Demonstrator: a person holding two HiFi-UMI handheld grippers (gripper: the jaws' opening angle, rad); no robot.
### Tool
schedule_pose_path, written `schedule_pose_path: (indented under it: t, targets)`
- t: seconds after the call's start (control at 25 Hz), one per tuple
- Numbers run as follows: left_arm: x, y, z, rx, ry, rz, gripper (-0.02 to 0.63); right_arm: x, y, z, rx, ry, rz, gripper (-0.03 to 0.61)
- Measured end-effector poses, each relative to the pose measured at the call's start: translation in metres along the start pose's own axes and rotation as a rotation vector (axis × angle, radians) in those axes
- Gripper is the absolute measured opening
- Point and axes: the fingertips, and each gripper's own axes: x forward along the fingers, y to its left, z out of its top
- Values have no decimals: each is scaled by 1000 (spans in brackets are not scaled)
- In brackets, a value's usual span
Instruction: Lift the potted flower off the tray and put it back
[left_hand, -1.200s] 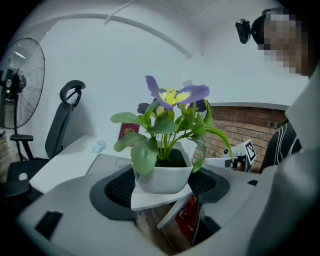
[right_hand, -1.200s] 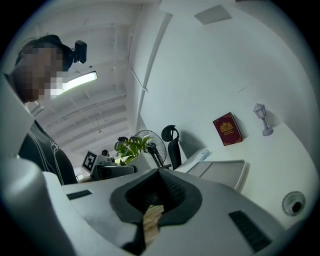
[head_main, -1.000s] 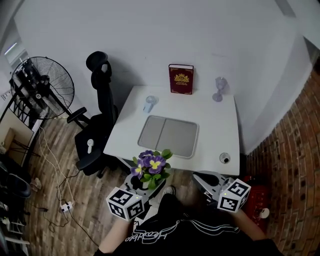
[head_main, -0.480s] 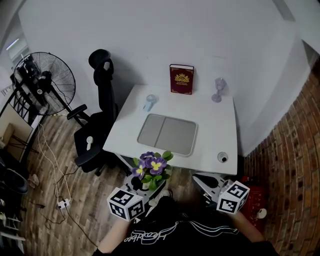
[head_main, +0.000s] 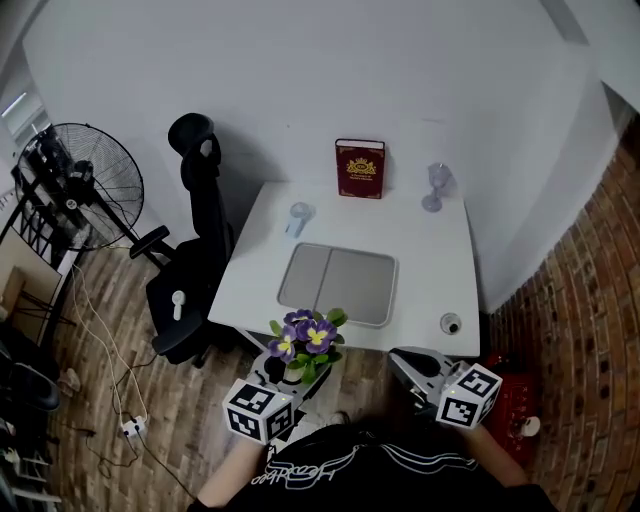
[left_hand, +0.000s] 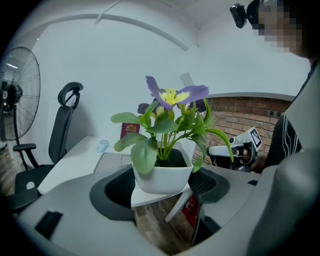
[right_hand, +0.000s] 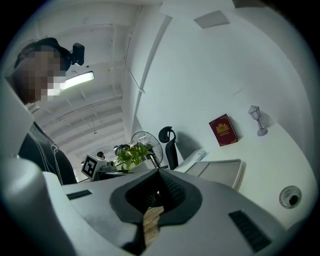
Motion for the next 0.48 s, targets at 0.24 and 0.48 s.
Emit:
schedule_pose_path:
  t: [0.24,0.48]
  targets:
    - [18,33,20,22,14,-15,345,20,-5,16,7,-26,-39,3]
    - [37,67,37,49,18,-9,345,29,-11,30,-5,-46,-91,3]
